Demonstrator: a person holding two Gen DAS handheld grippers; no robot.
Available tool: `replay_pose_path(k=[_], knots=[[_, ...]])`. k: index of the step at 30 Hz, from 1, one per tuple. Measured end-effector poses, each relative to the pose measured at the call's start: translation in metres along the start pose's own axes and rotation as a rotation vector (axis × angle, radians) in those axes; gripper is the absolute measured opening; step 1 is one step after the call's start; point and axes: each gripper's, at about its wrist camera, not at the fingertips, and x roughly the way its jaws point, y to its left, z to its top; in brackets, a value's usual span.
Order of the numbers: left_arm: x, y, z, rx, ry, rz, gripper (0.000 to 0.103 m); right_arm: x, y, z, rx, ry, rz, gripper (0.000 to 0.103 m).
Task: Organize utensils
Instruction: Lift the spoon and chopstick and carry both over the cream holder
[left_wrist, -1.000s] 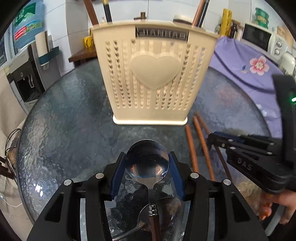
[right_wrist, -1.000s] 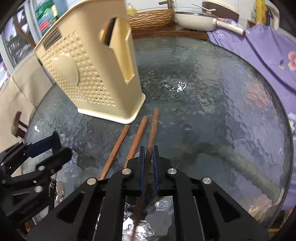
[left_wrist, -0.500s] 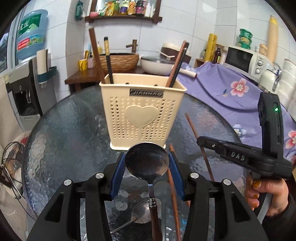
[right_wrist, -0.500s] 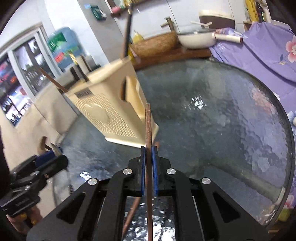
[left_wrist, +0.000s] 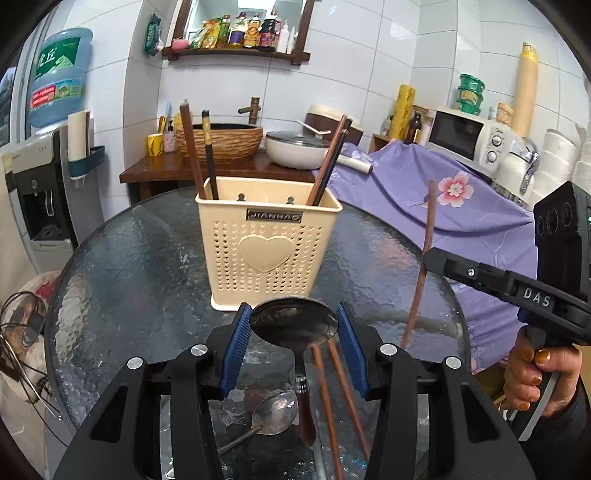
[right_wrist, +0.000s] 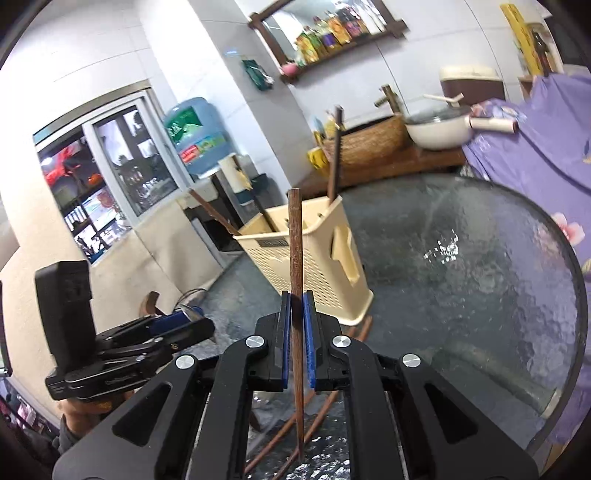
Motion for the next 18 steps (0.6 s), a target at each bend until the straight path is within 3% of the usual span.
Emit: replay_pose_path(k=[9, 18], knots=[[-0.019, -0.01, 0.015, 0.044, -0.042, -0.026, 0.046, -0.014, 0.022, 0.016, -0.068, -0.022, 0.016, 0.007], [-0.032, -0.009, 0.052, 0.075, -0.112, -0.021, 0.046, -0.019, 0.04, 0.06, -0.144, -0.103, -0.005, 0.007]])
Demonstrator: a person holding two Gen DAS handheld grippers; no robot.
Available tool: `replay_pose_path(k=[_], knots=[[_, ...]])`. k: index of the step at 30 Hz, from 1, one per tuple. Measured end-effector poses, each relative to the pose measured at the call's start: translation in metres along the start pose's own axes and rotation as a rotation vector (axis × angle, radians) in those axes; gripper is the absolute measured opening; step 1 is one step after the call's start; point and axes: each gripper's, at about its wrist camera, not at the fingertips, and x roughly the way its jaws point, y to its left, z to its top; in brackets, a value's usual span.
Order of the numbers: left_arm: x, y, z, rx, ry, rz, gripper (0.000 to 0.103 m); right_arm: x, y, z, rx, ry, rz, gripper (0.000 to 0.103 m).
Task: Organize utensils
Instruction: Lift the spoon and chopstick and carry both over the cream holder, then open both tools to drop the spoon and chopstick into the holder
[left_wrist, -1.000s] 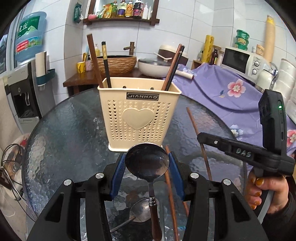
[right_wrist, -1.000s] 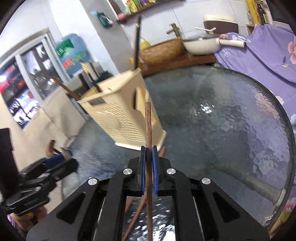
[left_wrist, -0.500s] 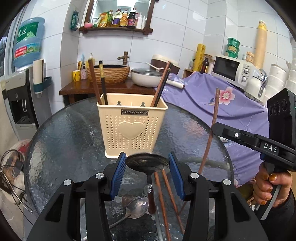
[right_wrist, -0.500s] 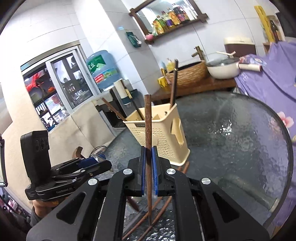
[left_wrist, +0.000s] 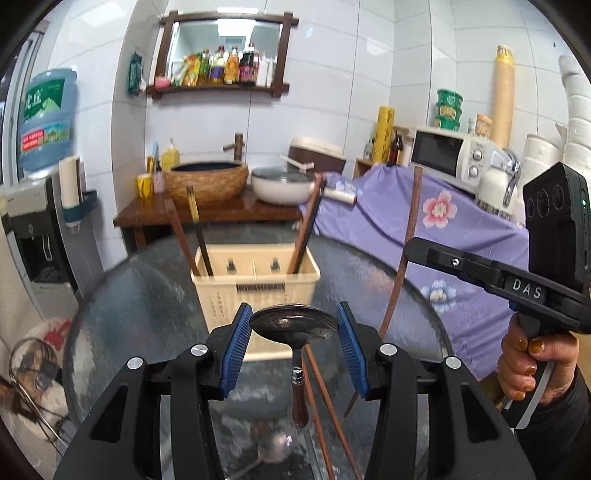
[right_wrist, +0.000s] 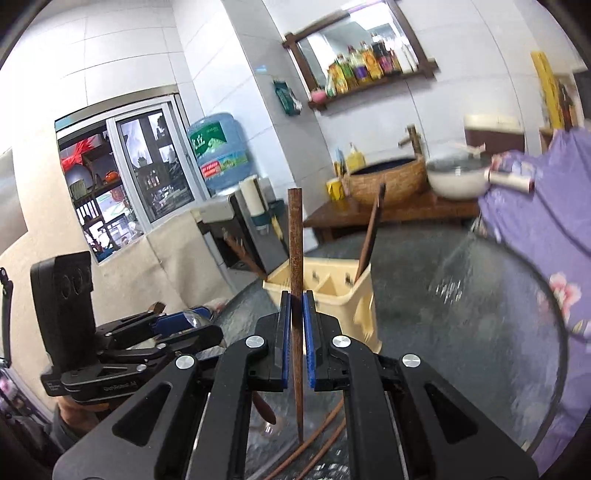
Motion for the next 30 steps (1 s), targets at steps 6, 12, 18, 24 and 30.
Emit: replay_pose_path(k=[6, 12, 18, 24, 30], knots=[[-0.005, 0.008, 0.048, 0.016, -0.085, 0.052, 0.046, 0.006, 0.019, 0.043, -0.079, -0.074, -0.03, 0.007], [-0.005, 0.025, 0.103, -0.021, -0.159, 0.064, 0.046, 0.018, 0.031, 0.095, -0.09, -0.177, -0.075, 0.007], [0.022, 0.04, 0.125, -0.051, -0.202, 0.127, 0.046, 0.052, 0.029, 0.116, -0.102, -0.236, -0.167, 0.007], [0.062, 0.036, 0.094, -0.02, -0.148, 0.179, 0.046, 0.089, 0.01, 0.081, -0.083, -0.184, -0.216, 0.008], [0.085, 0.04, 0.061, -0.015, -0.074, 0.199, 0.046, 0.108, -0.01, 0.042, -0.043, -0.113, -0.224, 0.008]])
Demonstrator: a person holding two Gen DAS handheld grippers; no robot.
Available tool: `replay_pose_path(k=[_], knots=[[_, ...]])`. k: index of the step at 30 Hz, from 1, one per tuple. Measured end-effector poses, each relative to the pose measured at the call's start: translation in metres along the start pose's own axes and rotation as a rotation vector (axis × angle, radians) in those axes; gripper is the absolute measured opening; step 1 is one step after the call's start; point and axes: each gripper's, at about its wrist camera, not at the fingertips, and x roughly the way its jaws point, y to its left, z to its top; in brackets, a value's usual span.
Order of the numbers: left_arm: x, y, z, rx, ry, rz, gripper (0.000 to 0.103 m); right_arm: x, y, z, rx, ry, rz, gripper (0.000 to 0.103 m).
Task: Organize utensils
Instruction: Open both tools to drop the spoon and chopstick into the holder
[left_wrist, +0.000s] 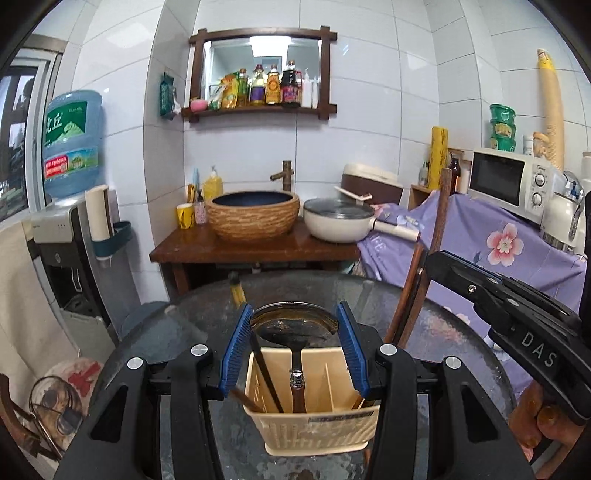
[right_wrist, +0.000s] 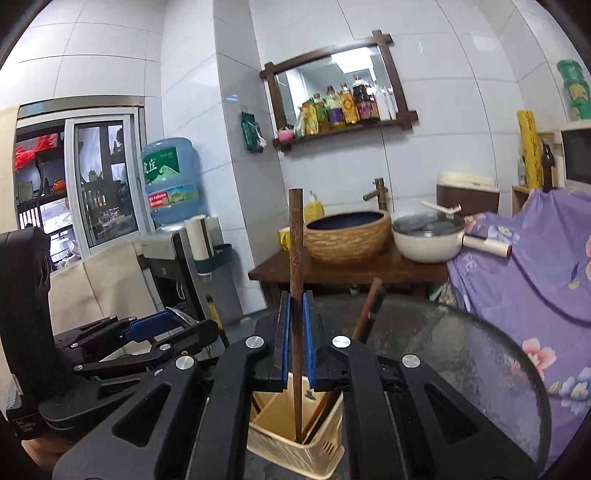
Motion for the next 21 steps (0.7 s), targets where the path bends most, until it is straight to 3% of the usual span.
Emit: replay_pose_path(k=[18, 20, 21], knots=[[0.028, 0.0, -0.047, 0.019, 0.121, -0.019, 0.046, 0.001, -0.001, -0.039, -0.032, 0.063, 0.003, 0.008], [0.028, -0.001, -0.049, 0.019, 0.119, -0.024, 0.048, -0.001, 0.0, -0.041, -0.036, 0.056, -0.006, 0.008], [0.025, -0.003, -0.05, 0.024, 0.114, -0.024, 0.053, -0.001, -0.001, -0.042, -0.037, 0.058, -0.007, 0.008]])
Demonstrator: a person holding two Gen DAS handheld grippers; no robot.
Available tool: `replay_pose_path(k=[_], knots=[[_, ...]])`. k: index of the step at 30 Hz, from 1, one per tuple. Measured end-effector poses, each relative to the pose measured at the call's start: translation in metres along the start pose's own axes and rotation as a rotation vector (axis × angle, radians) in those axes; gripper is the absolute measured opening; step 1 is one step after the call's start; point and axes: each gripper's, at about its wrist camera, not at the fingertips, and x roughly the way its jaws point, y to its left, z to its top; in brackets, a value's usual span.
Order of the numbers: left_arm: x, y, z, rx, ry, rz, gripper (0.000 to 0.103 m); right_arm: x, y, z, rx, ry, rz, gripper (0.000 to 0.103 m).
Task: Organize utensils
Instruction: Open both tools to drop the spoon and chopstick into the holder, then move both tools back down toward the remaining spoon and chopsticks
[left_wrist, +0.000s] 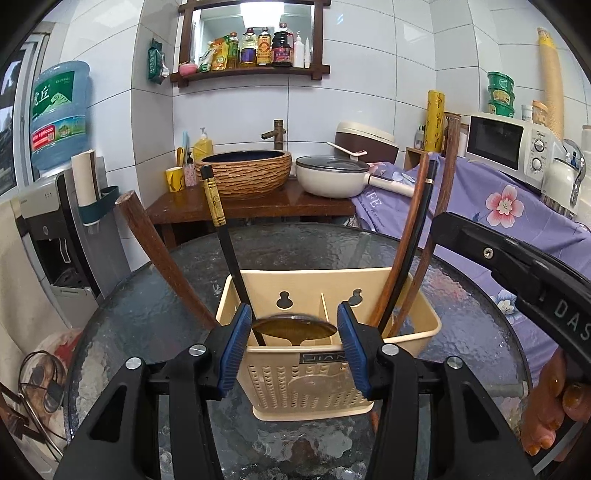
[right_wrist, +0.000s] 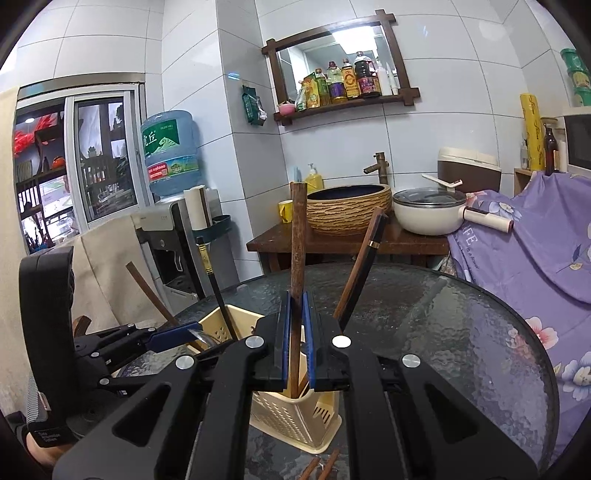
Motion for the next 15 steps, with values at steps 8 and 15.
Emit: replay_pose_path(k=[8, 15], knots=[[-0.036, -0.009, -0.007, 0.03, -0.082, -0.013, 0.092, -0.024, -0.004, -0.003, 0.009, -0.065, -0.007, 0.061], [-0.059, -0.004, -0.033, 0.025, -0.046, -0.053, 0.096, -0.049, -0.001, -0.022, -0.018, -0.025, -0.039, 0.073]])
